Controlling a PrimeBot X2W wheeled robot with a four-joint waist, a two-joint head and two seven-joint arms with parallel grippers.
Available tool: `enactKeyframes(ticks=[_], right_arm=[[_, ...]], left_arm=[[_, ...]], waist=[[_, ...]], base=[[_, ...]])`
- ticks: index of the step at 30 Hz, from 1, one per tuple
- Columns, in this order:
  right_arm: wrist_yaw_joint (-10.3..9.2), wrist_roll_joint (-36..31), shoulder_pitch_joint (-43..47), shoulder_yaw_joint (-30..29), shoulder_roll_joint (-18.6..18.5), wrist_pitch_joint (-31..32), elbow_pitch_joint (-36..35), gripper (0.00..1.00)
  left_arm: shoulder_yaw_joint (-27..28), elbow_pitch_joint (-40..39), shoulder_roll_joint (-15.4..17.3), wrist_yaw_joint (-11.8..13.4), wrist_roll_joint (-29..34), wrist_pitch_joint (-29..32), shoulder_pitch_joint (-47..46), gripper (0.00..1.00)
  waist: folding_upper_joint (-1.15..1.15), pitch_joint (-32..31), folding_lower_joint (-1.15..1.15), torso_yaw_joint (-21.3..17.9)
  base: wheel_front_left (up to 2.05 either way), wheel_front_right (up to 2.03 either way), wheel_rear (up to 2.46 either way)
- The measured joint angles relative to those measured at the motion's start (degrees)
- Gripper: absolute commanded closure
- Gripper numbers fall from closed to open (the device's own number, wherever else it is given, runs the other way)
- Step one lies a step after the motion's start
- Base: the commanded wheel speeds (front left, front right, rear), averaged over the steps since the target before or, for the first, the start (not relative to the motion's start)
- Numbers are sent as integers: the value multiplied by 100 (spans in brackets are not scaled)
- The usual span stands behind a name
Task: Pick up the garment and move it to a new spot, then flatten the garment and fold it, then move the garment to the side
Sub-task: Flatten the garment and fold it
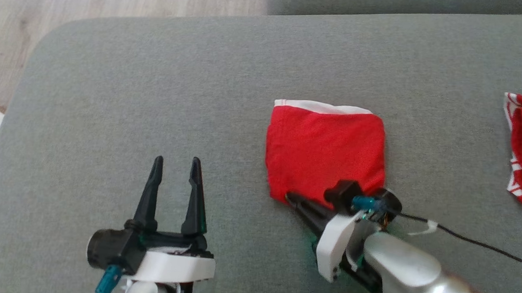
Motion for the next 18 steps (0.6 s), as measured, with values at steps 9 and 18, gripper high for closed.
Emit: enactKeyframes(ticks=[9, 18], right_arm=[[0, -116, -413, -1346, 2, -435, -89, 100], [0, -1610, 1017, -3765, 3, -454, -1969, 100]], left_arm=[[238, -80, -1, -5, 19, 0, 91, 0], [434, -171, 0, -5, 19, 0, 171, 0]], waist=[[0, -134, 0, -416], [0, -311, 0, -1100]], base=[[0, 0, 0], [0, 0, 0]])
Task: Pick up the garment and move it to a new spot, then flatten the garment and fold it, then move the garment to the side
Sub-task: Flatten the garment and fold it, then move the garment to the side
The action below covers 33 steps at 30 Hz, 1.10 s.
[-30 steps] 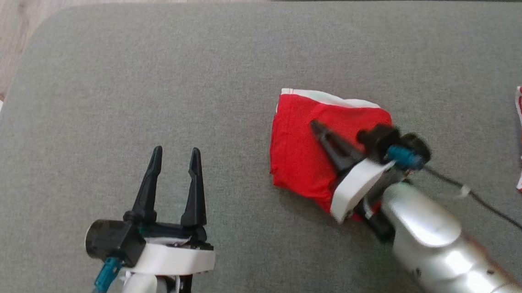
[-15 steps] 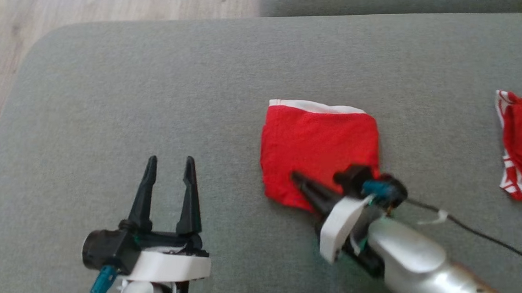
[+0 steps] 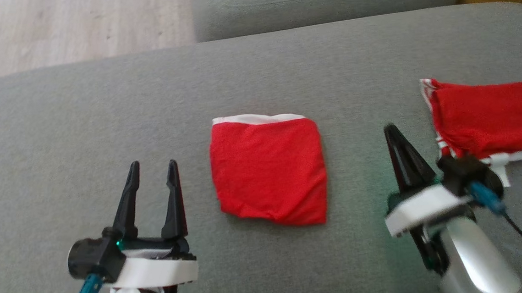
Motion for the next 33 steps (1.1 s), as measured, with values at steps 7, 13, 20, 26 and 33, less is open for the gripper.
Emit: enactKeyframes(ticks=[7, 13, 20, 26, 33], right_arm=[[-1, -100, 930, -550, 26, 0, -1121, 21], [0, -41, 1369, -568, 45, -1, -1319, 0], [-1, -40, 1400, -631, 59, -1, -1388, 0], [0, -41, 1400, -662, 62, -1, -1388, 0], [0, -143, 1343, -577, 63, -5, -1183, 0]], left_arm=[[88, -24, 1, -1, 0, 0, 130, 0], [133, -35, 2, 9, -24, 0, 415, 0], [124, -52, 3, 1, -8, 0, 452, 0], [109, -36, 3, 0, 0, 0, 450, 0], [51, -23, 5, -13, 0, 0, 416, 0]], waist=[[0, -142, 0, -331], [0, -222, 0, -415], [0, -236, 0, -348], [0, -227, 0, -268], [0, -99, 0, -129]], base=[[0, 0, 0], [0, 0, 0], [0, 0, 0], [0, 0, 0], [0, 0, 0]])
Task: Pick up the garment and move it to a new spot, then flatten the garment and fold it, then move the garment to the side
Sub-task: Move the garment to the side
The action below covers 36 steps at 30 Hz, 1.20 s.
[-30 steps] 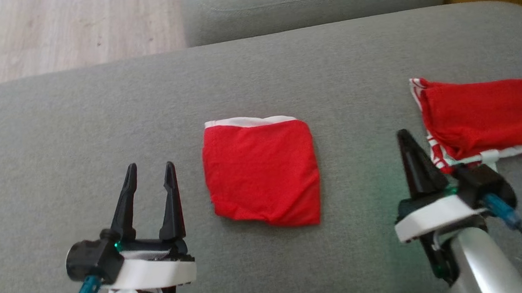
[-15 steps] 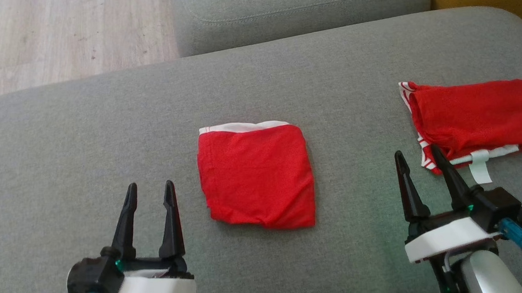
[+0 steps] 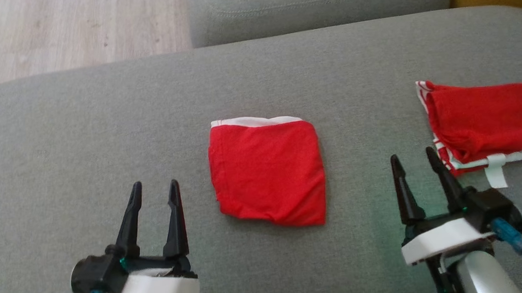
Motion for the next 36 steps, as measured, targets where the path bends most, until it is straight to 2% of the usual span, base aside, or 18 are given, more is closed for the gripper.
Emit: enactKeyframes(ticks=[5, 16, 26, 27, 29, 36], right_arm=[[0, -14, -376, 274, -1, 29, 582, 0], [0, 813, -1190, 1056, -7, 626, 1887, 0], [-1, 1070, -1814, 1463, -41, 680, 2824, 0], [-1, 1070, -1862, 1517, -41, 651, 2882, 49], [-1, 1067, -1924, 1608, -41, 556, 2991, 100], [0, 402, -2074, 1684, -35, 231, 3183, 100]], left_arm=[[-113, 14, -1, -38, 43, 0, -186, 0], [-390, 76, -2, -40, 42, 0, -421, 0], [-495, 129, -3, -35, 35, 0, -511, 0], [-495, 132, -2, -31, 35, 0, -511, 0], [-491, 135, -2, -30, 36, 0, -509, 0], [-482, 142, -2, -32, 41, 0, -507, 0]], waist=[[0, 157, 0, 187], [0, 479, 1, 729], [0, 611, 0, 1183], [0, 606, 1, 1187], [0, 592, 0, 1171], [0, 514, 0, 911]], base=[[0, 0, 0], [0, 0, 0], [0, 0, 0], [0, 0, 0], [0, 0, 0], [0, 0, 0]])
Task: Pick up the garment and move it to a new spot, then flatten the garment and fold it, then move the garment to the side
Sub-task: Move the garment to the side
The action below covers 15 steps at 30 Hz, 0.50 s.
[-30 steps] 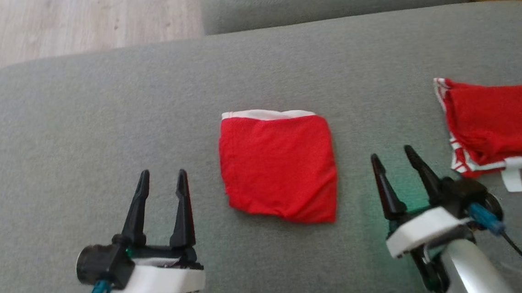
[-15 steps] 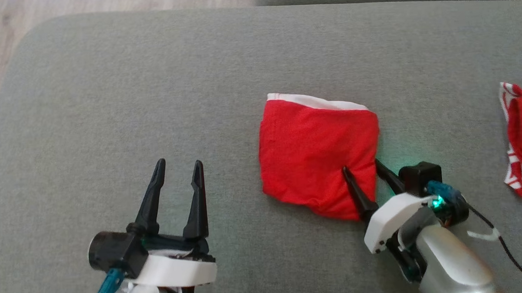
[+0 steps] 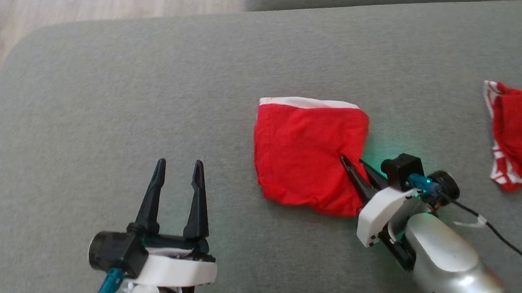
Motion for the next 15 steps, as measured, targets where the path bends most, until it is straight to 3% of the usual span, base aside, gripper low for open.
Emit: enactKeyframes(ticks=[8, 11, 15], right_arm=[[0, -1399, -184, 75, -77, -91, -224, 100], [2, -1517, -328, 445, -444, 48, -424, 100], [3, -1261, -675, 1032, -1251, 343, -808, 100]], left_arm=[[-10, -134, 0, -5, 53, 0, 2, 0], [-55, -186, 0, 1, 53, 0, 1, 0], [-215, -285, 0, 2, 51, 0, -77, 0]], waist=[[0, -155, -1, -627], [0, -200, -1, -925], [0, -188, -1, -1335]], base=[[0, 0, 0], [0, 0, 0], [0, 0, 0]])
